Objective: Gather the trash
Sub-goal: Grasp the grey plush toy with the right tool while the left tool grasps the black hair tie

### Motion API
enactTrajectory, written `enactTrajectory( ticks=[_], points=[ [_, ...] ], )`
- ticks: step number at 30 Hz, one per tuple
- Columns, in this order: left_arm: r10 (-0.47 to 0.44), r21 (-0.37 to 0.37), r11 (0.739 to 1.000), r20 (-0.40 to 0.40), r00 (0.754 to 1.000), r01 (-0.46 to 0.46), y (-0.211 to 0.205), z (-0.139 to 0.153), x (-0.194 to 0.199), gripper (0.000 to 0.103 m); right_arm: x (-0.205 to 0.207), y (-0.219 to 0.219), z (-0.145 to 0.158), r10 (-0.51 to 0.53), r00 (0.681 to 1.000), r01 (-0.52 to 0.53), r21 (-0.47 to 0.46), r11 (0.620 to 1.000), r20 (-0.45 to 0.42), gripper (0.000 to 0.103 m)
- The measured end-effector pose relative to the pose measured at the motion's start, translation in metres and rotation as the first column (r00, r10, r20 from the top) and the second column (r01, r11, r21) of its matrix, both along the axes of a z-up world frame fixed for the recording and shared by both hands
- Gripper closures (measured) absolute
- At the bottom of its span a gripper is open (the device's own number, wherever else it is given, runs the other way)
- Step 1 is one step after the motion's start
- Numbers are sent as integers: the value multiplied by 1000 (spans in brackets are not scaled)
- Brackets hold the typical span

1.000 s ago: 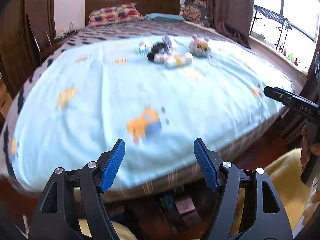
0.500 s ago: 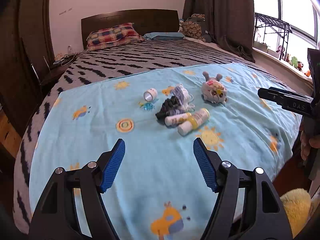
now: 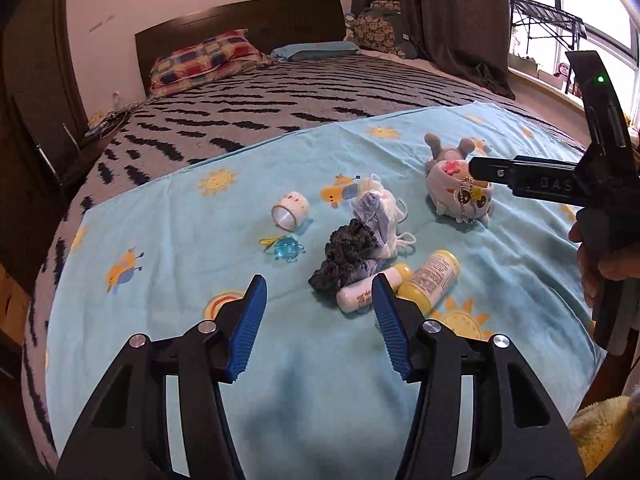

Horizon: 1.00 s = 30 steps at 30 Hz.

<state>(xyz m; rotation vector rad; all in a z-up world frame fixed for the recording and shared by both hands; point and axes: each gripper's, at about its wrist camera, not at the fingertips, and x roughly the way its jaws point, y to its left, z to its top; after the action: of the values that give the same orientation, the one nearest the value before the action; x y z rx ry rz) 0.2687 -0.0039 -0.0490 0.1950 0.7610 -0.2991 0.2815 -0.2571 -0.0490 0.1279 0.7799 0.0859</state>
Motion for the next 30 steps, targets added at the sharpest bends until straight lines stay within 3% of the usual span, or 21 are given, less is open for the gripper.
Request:
enactTrajectory(
  ticks=[9,12,15,16,17,24,30],
  points=[
    [-40,28,999,-37,999,41,-24,-21,35,54,27,5,-24,-2,998,2,-16,1000,-58,13],
    [-39,23,999,-63,997,40,-24,-29,45,64,34,5,-31,-1,998,0,-21,1000,-69,13],
    [-39,18,999,-81,996,40,-22,-35,52,82,39,4,-37,7,997,-8,-20,1000,-80,14],
    [-40,18,999,-82,996,41,-22,-36,53,84,40,3,-39,12,996,-14,-16,1000,-83,21],
    [-39,16,999,-76,996,40,-21,-35,54,86,40,3,-40,16,997,-17,-11,1000,-80,21],
    [-28,18,999,-48,998,28,-17,-21,48,92,29,-1,-29,35,998,-36,-26,999,-56,24],
    [4,18,1000,29,1000,-5,-7,11,23,92,-1,-9,10,33,999,-31,-65,997,25,24]
  ],
)
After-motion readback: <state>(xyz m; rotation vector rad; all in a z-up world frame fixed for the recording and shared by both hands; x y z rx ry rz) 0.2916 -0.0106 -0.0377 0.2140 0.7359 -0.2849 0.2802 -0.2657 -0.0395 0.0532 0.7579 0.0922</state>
